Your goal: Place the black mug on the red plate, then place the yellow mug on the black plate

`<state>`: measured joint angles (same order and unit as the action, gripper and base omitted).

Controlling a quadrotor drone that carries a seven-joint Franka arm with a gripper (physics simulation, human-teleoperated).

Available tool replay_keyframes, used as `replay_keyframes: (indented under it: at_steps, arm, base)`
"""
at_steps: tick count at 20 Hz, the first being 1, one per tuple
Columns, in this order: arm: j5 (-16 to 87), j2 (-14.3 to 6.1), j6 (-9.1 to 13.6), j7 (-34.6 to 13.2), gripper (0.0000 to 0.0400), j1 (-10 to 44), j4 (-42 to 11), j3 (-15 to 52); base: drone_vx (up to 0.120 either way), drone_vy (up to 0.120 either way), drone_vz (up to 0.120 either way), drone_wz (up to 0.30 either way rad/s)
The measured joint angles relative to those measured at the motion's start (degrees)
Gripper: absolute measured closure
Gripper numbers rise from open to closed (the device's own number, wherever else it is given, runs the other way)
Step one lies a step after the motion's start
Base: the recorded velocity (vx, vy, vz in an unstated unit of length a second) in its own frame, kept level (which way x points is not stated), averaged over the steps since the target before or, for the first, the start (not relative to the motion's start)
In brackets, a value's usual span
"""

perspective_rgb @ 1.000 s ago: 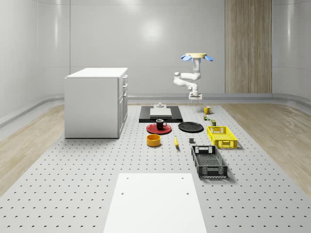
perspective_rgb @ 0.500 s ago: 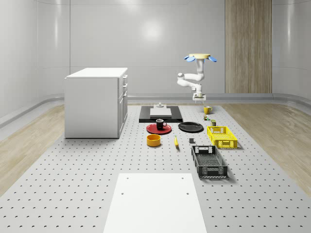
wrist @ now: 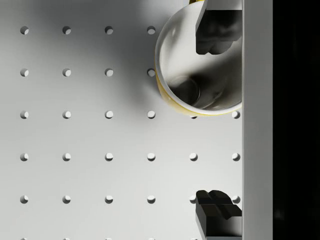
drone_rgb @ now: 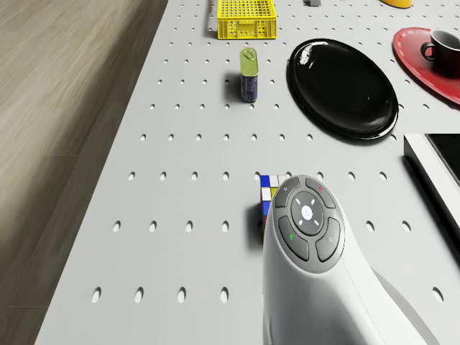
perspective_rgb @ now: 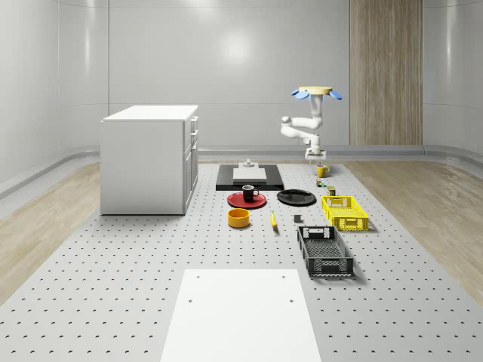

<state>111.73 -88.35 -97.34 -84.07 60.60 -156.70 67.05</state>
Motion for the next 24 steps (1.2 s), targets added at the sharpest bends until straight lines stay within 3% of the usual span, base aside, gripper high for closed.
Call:
replay_keyframes:
  at_steps: [12,23,24]
  arm:
    - [4.6,0.7,-2.3,0.1,0.0000,1.4,2.7,-5.0]
    - [4.8,2.5,-2.3,0.1,0.0000,4.4,6.1,-5.0]
    - [4.8,2.5,-2.3,0.1,0.0064,4.5,6.2,-5.0]
  base:
    - [0.000,0.007,0.000,0.000]
    - [0.000,0.000,0.000,0.000]
    - [0.000,0.000,0.000,0.000]
